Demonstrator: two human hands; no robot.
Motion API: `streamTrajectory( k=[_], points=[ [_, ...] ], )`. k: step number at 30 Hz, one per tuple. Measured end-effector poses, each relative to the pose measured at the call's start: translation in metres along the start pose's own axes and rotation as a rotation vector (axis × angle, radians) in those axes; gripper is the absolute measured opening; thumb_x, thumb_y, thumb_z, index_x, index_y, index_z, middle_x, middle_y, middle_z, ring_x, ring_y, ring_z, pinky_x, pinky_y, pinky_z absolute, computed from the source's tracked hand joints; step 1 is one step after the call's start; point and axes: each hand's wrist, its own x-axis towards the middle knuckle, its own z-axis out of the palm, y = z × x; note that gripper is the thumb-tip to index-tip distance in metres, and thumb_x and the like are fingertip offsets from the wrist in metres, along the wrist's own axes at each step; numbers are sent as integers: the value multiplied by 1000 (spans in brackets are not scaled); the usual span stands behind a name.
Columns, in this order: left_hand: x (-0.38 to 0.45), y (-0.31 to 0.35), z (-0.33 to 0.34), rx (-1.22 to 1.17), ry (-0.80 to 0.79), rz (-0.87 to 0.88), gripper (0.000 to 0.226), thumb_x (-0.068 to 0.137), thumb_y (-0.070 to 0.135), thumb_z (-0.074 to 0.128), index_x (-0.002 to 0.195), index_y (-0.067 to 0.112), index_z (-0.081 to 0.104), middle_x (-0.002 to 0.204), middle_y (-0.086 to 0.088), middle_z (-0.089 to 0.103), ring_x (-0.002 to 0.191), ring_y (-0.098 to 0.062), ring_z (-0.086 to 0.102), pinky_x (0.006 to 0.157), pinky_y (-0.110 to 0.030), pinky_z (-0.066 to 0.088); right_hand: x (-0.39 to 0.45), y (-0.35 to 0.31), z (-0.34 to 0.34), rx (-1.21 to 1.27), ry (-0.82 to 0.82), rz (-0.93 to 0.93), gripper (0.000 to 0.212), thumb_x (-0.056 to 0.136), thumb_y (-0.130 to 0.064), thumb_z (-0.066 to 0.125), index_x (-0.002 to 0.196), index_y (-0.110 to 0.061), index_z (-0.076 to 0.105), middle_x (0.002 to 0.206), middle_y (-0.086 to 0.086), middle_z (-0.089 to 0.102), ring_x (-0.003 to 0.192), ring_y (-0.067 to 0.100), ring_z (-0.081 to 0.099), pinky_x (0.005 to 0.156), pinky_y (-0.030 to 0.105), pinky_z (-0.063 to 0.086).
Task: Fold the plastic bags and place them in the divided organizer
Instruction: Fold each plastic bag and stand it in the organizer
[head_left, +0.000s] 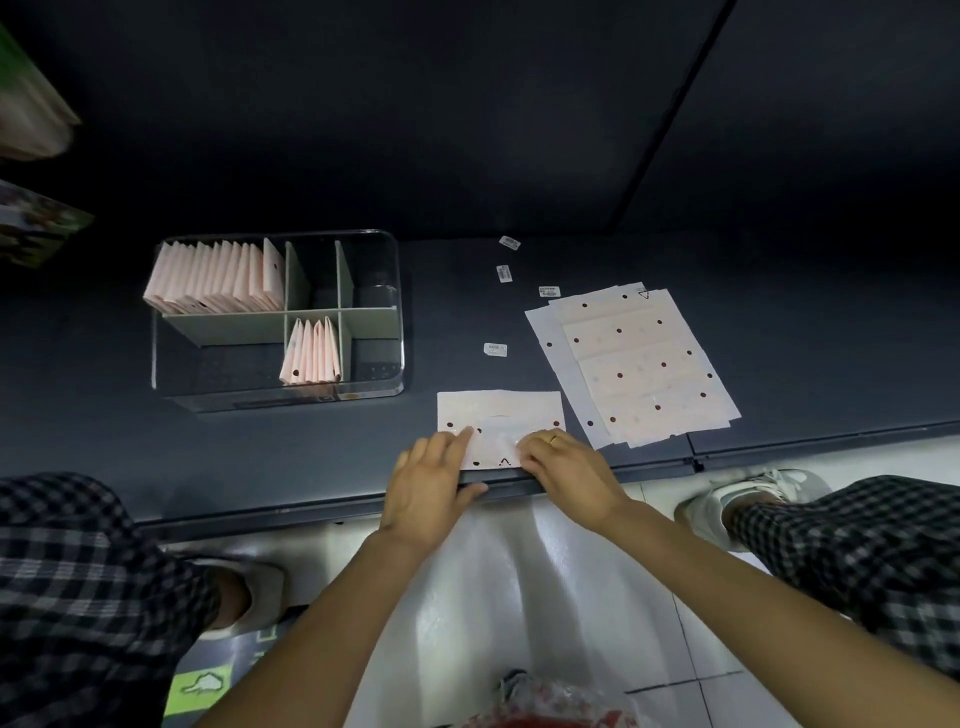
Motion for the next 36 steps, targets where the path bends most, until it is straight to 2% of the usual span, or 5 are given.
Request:
streamTrajectory(
  k=[9, 19, 28, 32, 36],
  points=[
    [11, -18, -9, -386, 97, -80, 15, 91, 15, 61, 98, 10, 73, 103, -2, 66, 97, -24, 56, 80, -31, 45, 3, 16, -25, 422, -202, 133, 33, 80, -39, 70, 109, -31, 56, 105, -17, 52, 101, -6, 43, 84, 7, 34],
    [36, -32, -7, -398, 88, -340, 31, 86, 35, 65, 70, 9, 58, 78, -2, 54, 88, -27, 46, 68, -30, 32, 19, 35, -15, 656, 65, 618, 25, 90, -25, 61, 76, -4, 60, 73, 13, 58, 74, 25, 50, 64, 24, 33],
    [42, -12, -13, -225, 241, -426, 26, 94, 30, 54, 98, 5, 60, 104, -16, 55, 99, -34, 48, 83, -41, 38, 44, 39, -18, 492, -36, 681, 29, 94, -28, 54, 93, -2, 66, 94, 10, 65, 87, 23, 54, 72, 24, 35],
    [37, 15, -6, -112, 264, 29, 33, 88, 21, 62, 115, 2, 59, 124, -19, 56, 113, -38, 53, 97, -45, 42, 48, 39, -22, 540, -62, 716, 30, 93, -26, 55, 99, 2, 66, 105, 16, 67, 101, 30, 58, 80, 26, 40],
    [26, 30, 19, 166, -78, 255, 72, 99, 50, 27, 149, 7, 0, 158, -9, -6, 146, -22, -8, 116, -35, -15, 52, 38, -28, 537, -129, 733, 32, 93, -26, 55, 99, 4, 66, 88, 15, 62, 81, 24, 53, 65, 24, 40]
  ],
)
